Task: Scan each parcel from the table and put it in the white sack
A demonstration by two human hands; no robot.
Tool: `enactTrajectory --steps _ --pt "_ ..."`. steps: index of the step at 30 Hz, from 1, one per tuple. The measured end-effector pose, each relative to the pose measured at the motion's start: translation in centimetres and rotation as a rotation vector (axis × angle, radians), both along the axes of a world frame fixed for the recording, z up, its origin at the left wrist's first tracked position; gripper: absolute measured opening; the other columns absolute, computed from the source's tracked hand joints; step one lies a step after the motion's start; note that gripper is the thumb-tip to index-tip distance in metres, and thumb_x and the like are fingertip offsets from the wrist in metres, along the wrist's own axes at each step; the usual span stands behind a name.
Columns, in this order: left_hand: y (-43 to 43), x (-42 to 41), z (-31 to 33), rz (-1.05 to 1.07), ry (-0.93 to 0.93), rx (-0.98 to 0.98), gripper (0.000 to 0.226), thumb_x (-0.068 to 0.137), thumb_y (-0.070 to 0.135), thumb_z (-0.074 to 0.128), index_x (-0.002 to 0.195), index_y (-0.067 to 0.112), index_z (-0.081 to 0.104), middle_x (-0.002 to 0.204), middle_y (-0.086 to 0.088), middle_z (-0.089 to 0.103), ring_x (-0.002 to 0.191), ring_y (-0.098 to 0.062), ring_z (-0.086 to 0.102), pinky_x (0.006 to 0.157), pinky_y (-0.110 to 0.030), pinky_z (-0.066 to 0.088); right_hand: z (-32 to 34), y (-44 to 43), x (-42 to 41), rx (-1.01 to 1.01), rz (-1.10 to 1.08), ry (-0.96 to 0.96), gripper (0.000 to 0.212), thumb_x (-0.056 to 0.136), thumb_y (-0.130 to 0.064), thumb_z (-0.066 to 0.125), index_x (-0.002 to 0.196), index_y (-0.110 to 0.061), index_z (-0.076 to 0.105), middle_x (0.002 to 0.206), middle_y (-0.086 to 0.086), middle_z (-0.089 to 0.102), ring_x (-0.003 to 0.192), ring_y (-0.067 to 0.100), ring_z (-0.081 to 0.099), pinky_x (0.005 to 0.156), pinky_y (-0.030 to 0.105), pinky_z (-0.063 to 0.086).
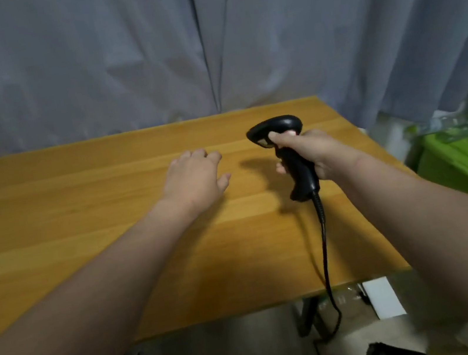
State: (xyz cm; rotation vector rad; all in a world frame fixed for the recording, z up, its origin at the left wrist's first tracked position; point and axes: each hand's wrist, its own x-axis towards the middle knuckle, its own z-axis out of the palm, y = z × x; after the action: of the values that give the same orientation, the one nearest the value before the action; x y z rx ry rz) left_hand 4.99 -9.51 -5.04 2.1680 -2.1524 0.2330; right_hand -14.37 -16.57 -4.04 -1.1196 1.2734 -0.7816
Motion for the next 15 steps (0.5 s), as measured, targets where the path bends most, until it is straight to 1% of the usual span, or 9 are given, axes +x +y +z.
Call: enactTrajectory --steps 2,3,5,6,7,9,10,13,15 --pt "-2.2 -0.1 0.0 -0.002 0.003 -0.005 0.047 0.098 0.045 0.041 0.135 0.017 0.047 0.127 -0.010 0.053 0.120 -0.030 0.045 0.098 -0.040 0.036 -0.6 -2.6 0.3 -0.058 -0.019 0.040 0.042 0.084 -0.037 0.073 0.101 -0.001 0.059 0.088 0.016 0.064 0.063 0.026 0.064 0.051 0.030 0.056" --pt "-3.0 -0.2 -0.1 0.001 0.008 -0.004 0.047 0.098 0.045 0.041 0.135 0.017 0.046 0.126 -0.010 0.053 0.120 -0.030 0.045 0.097 -0.039 0.037 -1.3 -3.6 0.6 -0.093 -0.033 0.112 0.040 0.084 -0.041 0.071 0.095 -0.003 0.062 0.087 0.015 0.064 0.065 0.027 0.062 0.055 0.030 0.053" --pt "-4.2 -0.2 -0.5 0.011 0.014 0.019 0.047 0.098 0.044 0.041 0.136 0.017 0.046 0.127 -0.010 0.053 0.120 -0.030 0.045 0.097 -0.040 0.037 -3.2 -4.9 0.9 -0.136 -0.047 0.289 0.040 0.086 -0.050 0.064 0.080 -0.011 0.064 0.092 0.014 0.061 0.077 0.029 0.060 0.067 0.032 0.048" --pt "-4.7 -0.2 -0.8 0.014 0.016 0.034 0.047 0.098 0.044 0.041 0.136 0.017 0.046 0.128 -0.010 0.053 0.120 -0.030 0.045 0.097 -0.040 0.037 -4.3 -5.3 1.1 -0.128 -0.033 0.342 0.042 0.088 -0.053 0.061 0.075 -0.013 0.062 0.095 0.014 0.061 0.084 0.031 0.060 0.071 0.033 0.047" --pt "-4.9 -0.2 -1.1 0.014 0.018 0.044 0.047 0.098 0.044 0.040 0.136 0.017 0.046 0.128 -0.010 0.053 0.121 -0.030 0.045 0.097 -0.040 0.037 -5.0 -5.3 1.1 -0.107 -0.011 0.369 0.044 0.088 -0.055 0.058 0.075 -0.013 0.060 0.099 0.015 0.061 0.090 0.033 0.060 0.075 0.034 0.047" --pt "-5.1 0.0 -1.8 0.016 0.024 0.071 0.047 0.098 0.044 0.040 0.137 0.017 0.045 0.130 -0.009 0.052 0.122 -0.029 0.045 0.098 -0.040 0.037 -6.3 -5.3 1.0 -0.077 0.047 0.430 0.051 0.088 -0.060 0.054 0.087 -0.009 0.057 0.103 0.014 0.060 0.097 0.033 0.060 0.081 0.036 0.047" --pt "-5.2 0.1 -2.0 0.020 0.026 0.081 0.047 0.098 0.044 0.040 0.137 0.017 0.044 0.130 -0.009 0.052 0.123 -0.029 0.045 0.099 -0.040 0.037 -6.8 -5.2 0.9 -0.097 0.065 0.513 0.057 0.086 -0.064 0.054 0.094 -0.008 0.056 0.100 0.011 0.060 0.095 0.031 0.059 0.080 0.036 0.046" --pt "-4.9 0.1 -2.2 0.033 0.025 0.102 0.048 0.098 0.044 0.040 0.138 0.017 0.043 0.132 -0.010 0.051 0.124 -0.030 0.043 0.099 -0.041 0.037 -7.1 -4.6 0.6 -0.180 0.038 0.850 0.069 0.081 -0.073 0.050 0.102 -0.009 0.057 0.084 0.003 0.058 0.082 0.025 0.057 0.067 0.034 0.043" --pt "-4.6 0.0 -2.1 0.026 0.026 0.094 0.049 0.098 0.044 0.041 0.138 0.016 0.043 0.132 -0.011 0.051 0.125 -0.030 0.043 0.100 -0.041 0.038 -6.9 -4.0 0.4 -0.180 0.020 0.941 0.069 0.081 -0.074 0.048 0.108 -0.010 0.055 0.078 0.000 0.054 0.081 0.024 0.057 0.066 0.032 0.043"
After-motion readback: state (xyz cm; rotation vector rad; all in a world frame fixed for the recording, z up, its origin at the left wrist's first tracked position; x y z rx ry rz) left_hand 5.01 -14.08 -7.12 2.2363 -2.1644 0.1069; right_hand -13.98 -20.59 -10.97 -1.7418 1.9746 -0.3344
